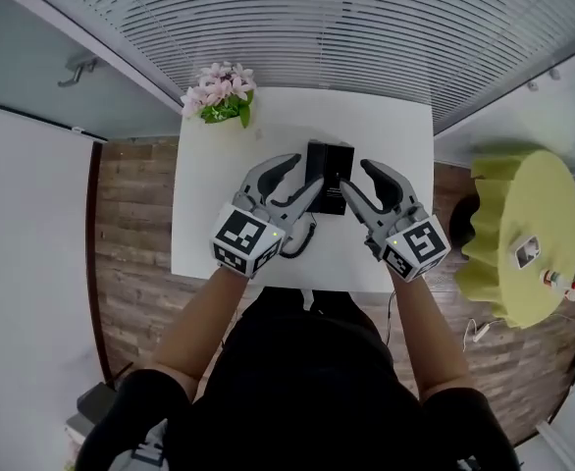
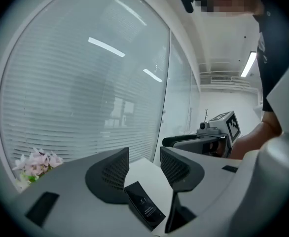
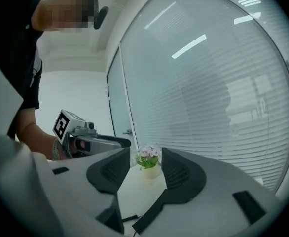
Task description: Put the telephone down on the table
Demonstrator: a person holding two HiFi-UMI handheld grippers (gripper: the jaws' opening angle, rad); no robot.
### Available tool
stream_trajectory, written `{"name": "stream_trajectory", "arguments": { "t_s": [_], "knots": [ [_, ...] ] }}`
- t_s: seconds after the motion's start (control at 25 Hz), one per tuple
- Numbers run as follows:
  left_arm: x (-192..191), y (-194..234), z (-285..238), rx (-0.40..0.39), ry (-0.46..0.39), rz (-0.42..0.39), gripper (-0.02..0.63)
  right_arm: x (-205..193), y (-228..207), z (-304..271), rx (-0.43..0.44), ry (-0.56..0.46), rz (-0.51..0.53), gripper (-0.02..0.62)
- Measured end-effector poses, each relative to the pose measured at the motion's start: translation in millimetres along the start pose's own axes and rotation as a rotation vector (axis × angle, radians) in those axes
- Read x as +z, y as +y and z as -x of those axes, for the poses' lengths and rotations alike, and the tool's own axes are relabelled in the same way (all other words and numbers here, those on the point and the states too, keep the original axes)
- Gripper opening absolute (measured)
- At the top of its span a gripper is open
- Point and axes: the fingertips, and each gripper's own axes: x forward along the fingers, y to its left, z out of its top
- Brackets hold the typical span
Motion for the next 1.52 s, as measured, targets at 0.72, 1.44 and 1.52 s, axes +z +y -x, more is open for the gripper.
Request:
{"name": "stream_trajectory", "arguments": {
  "t_s": [0.72, 1.44, 1.52],
  "knots": [
    [46.5, -52.2, 55.2, 0.000, -0.144, -0.162, 0.010, 57.6, 73.6, 28.3, 0.011, -0.112, 0.160, 0.023],
    [45.5, -48.8, 60.2, 0.001, -0.161, -0.126, 0.009, 55.0, 76.4, 30.8, -0.010, -0.108, 0.159, 0.023],
    [45.9, -47.7, 61.6, 0.006, -0.163, -0.121, 0.009, 54.4, 77.5, 30.4, -0.010, -0.107, 0.159, 0.023]
  ]
}}
